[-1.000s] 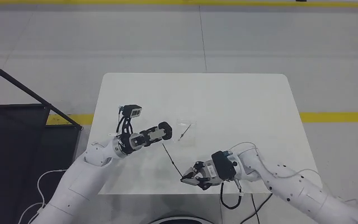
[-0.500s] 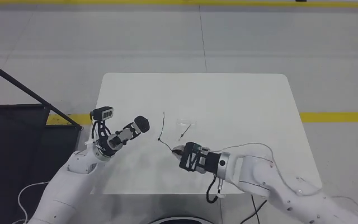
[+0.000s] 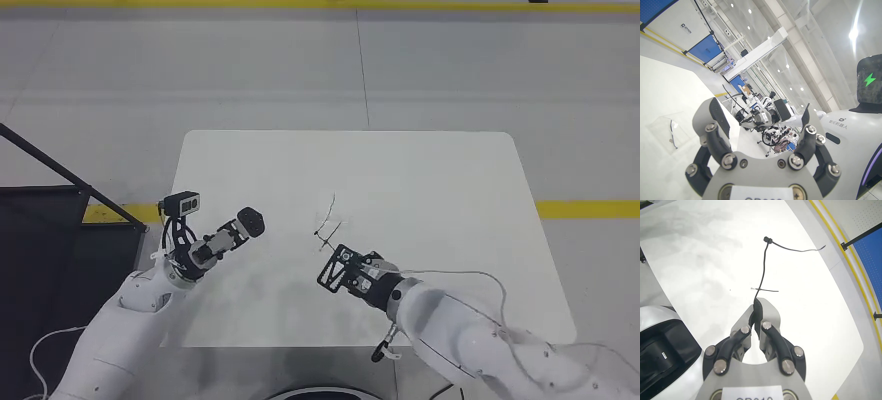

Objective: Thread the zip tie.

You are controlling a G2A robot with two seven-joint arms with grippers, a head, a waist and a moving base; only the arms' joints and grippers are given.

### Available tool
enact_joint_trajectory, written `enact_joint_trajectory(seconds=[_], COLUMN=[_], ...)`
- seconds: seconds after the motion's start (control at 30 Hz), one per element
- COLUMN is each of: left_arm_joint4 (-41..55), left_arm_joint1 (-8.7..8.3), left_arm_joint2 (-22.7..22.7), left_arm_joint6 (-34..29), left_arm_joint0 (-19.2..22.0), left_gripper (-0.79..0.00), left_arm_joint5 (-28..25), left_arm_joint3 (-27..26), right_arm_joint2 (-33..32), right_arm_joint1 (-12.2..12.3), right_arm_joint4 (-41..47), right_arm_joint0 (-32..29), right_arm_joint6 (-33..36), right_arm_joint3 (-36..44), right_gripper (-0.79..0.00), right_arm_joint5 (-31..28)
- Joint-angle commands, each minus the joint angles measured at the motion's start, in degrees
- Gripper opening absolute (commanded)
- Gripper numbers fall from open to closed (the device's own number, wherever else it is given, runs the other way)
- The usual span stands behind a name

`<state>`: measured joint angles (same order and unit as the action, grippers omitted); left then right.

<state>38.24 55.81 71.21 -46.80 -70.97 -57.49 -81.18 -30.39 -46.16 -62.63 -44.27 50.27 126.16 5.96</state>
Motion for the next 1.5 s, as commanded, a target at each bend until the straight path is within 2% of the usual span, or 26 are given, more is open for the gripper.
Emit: enact_joint_trajectory(seconds=[0.0, 0.23, 0.33, 0.5, 0.63, 0.87, 1.13, 1.3, 1.47], left_arm_joint4=[0.00, 0.00, 0.00, 0.00, 0.00, 0.00, 0.00, 0.00, 0.00], left_arm_joint1=[0.00, 0.00, 0.00, 0.00, 0.00, 0.00, 0.00, 0.00, 0.00], left_arm_joint2=[0.00, 0.00, 0.00, 0.00, 0.00, 0.00, 0.00, 0.00, 0.00], left_arm_joint6=[0.00, 0.00, 0.00, 0.00, 0.00, 0.00, 0.00, 0.00, 0.00], left_arm_joint0=[0.00, 0.00, 0.00, 0.00, 0.00, 0.00, 0.00, 0.00, 0.00], left_gripper=[0.000, 0.000, 0.000, 0.000, 0.000, 0.000, 0.000, 0.000, 0.000], left_arm_joint5=[0.00, 0.00, 0.00, 0.00, 0.00, 0.00, 0.00, 0.00, 0.00], left_arm_joint3=[0.00, 0.00, 0.00, 0.00, 0.00, 0.00, 0.00, 0.00, 0.00], right_arm_joint2=[0.00, 0.00, -0.01, 0.05, 1.48, 5.13, 9.35, 12.34, 16.38], right_arm_joint1=[0.00, 0.00, -0.04, -0.69, -2.14, -6.00, -11.62, -15.47, -20.39], right_arm_joint4=[-0.01, -0.01, -3.26, -8.92, -13.58, -19.38, -21.35, -20.83, -22.80], right_arm_joint0=[0.00, 0.00, -0.70, -0.74, 0.45, 3.60, 7.83, 10.47, 13.78], right_arm_joint6=[0.02, 0.02, 0.13, 8.52, 17.01, 27.97, 37.57, 37.73, 37.73], right_arm_joint3=[0.00, 0.00, 0.41, 4.09, 6.60, 6.61, 3.47, -3.75, -14.50], right_gripper=[-0.785, -0.785, -0.785, -0.785, -0.785, -0.785, -0.785, -0.785, -0.785], right_arm_joint5=[0.00, 0.00, -2.07, -3.07, -3.57, -5.54, -9.40, -12.62, -13.94])
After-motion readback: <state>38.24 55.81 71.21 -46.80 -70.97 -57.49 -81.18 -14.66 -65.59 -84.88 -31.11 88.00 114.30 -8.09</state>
